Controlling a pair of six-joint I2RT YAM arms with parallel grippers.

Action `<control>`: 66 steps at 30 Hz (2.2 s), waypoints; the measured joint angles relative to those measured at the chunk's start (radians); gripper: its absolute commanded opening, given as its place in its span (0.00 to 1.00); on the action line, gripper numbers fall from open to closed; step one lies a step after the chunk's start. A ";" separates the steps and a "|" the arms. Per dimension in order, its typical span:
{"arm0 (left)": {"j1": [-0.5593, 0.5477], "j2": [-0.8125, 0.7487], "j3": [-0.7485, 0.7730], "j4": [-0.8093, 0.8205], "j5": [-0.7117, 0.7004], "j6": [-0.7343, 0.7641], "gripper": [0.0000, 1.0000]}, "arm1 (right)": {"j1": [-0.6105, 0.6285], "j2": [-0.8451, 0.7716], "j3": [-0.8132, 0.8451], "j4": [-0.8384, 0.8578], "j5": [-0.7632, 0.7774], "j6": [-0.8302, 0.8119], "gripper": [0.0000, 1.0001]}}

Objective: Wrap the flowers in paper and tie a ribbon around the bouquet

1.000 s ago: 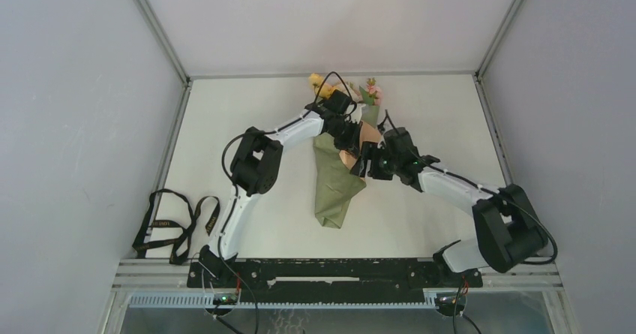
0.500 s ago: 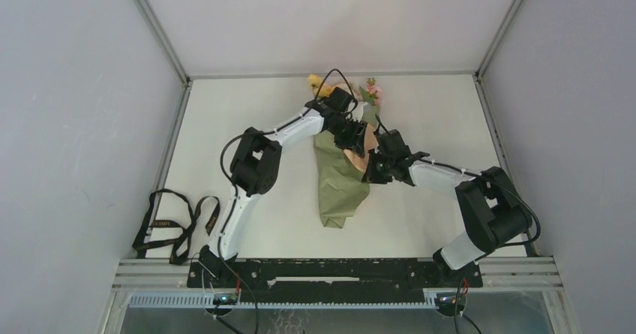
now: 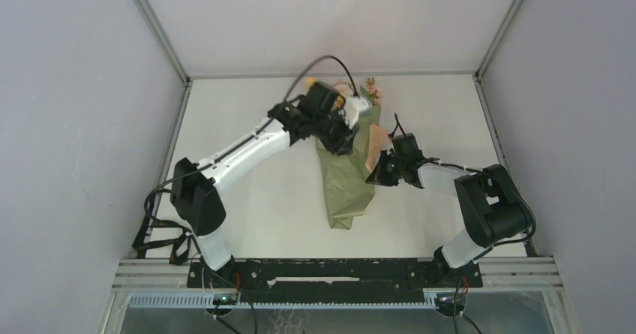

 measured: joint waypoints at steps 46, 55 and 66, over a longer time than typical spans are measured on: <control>-0.354 0.137 -0.422 0.223 -0.251 0.402 0.70 | -0.175 0.164 0.148 0.108 -0.182 0.147 0.96; -0.349 0.137 -0.422 0.216 -0.231 0.433 0.71 | -0.132 0.267 0.151 0.299 -0.283 0.248 0.58; -0.345 0.127 -0.371 0.015 -0.166 0.424 0.79 | -0.119 0.348 0.122 0.364 -0.325 0.295 0.00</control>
